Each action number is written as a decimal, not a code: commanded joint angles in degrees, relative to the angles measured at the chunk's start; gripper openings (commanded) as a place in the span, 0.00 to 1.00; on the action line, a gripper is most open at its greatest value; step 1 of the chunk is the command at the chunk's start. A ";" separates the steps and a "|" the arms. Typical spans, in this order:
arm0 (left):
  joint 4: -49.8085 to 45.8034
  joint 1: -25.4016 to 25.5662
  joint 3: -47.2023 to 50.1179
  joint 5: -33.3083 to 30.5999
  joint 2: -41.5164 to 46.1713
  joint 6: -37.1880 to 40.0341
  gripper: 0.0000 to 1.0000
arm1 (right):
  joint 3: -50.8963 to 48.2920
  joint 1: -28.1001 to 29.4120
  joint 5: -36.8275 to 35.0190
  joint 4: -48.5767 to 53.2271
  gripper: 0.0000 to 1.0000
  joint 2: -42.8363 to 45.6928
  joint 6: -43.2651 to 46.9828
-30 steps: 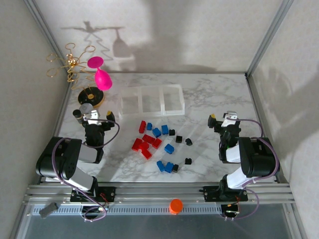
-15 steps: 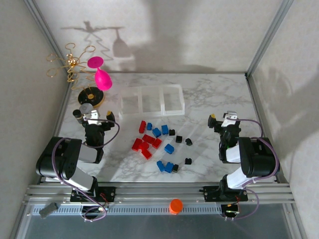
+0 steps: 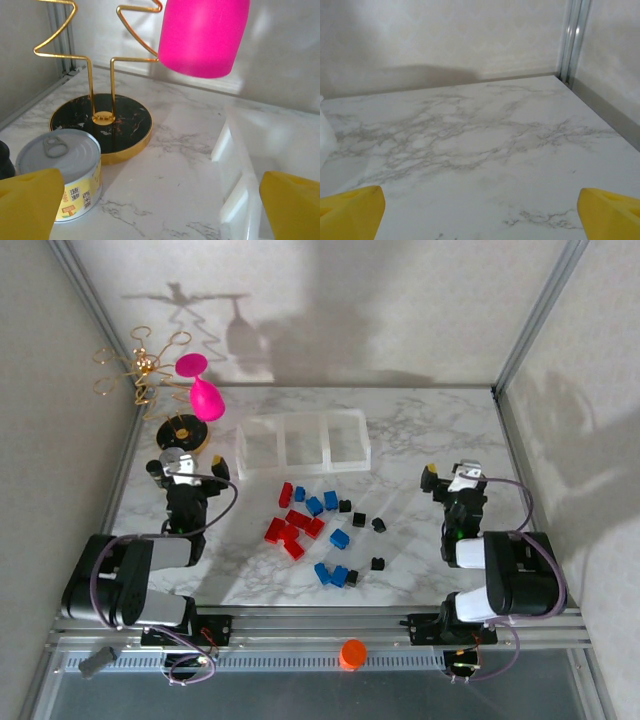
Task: Sort the legos into containers by color
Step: Pick up the lego from the center of the table.
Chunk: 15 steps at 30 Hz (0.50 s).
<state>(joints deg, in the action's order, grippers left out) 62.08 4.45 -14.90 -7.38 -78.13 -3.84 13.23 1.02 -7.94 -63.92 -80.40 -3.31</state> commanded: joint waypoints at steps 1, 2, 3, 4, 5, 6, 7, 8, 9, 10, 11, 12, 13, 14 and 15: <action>-6.63 0.39 -0.93 -2.03 4.54 -2.12 0.99 | 4.64 0.14 -4.21 9.16 0.99 3.69 -3.11; -8.27 0.39 -1.16 -2.19 5.69 -2.83 0.99 | 5.50 0.10 -5.13 11.81 0.99 4.57 -4.30; -10.37 0.39 -1.63 -2.25 7.14 -3.64 0.99 | 6.50 0.12 -6.15 14.51 0.99 5.49 -5.93; -12.60 0.39 -2.16 -2.37 8.52 -4.33 0.99 | 7.47 0.06 -6.70 16.86 0.99 6.37 -7.71; -14.69 0.39 -2.69 -2.65 9.64 -5.15 0.99 | 8.42 0.05 -6.93 19.28 0.99 6.95 -9.57; -17.19 0.39 -3.32 -3.36 11.02 -6.62 0.99 | 9.77 0.08 -7.04 22.28 0.99 7.40 -12.21; -20.07 0.43 -4.14 -4.62 12.46 -8.84 0.99 | 11.40 -0.05 -6.93 25.85 0.99 7.83 -14.41; -22.44 0.39 -4.75 -5.48 13.68 -10.68 0.99 | 12.58 -0.12 -7.07 29.34 0.99 8.11 -16.18; -24.70 0.19 -5.25 -6.35 15.16 -12.67 0.99 | 13.71 -0.22 -7.45 32.39 0.99 8.44 -18.31; -26.44 -0.07 -5.48 -7.12 16.30 -15.61 0.99 | 14.32 -0.53 -7.78 34.57 0.99 8.88 -20.73; -28.19 -0.29 -5.75 -7.38 17.18 -17.94 0.99 | 14.44 -0.83 -7.53 36.40 0.99 9.47 -22.69; -30.32 -0.47 -6.31 -7.24 18.05 -20.12 0.99 | 14.36 -1.06 -6.45 37.81 0.99 10.19 -24.16; -32.20 -0.49 -6.77 -6.85 18.70 -22.20 0.99 | 14.32 -1.07 -5.25 38.43 0.99 10.94 -24.68; -33.65 -0.49 -7.05 -6.21 19.02 -23.64 0.99 | 14.44 -1.04 -4.03 39.46 0.99 11.40 -25.39; -35.47 -0.54 -7.68 -5.01 19.17 -24.83 0.99 | 15.09 -1.08 -2.72 41.44 0.99 11.61 -26.08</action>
<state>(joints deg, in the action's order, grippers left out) 35.35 4.38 -20.45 -12.25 -59.94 -21.02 26.61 0.25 -12.93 -30.79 -70.37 -23.53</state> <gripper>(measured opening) 0.994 0.988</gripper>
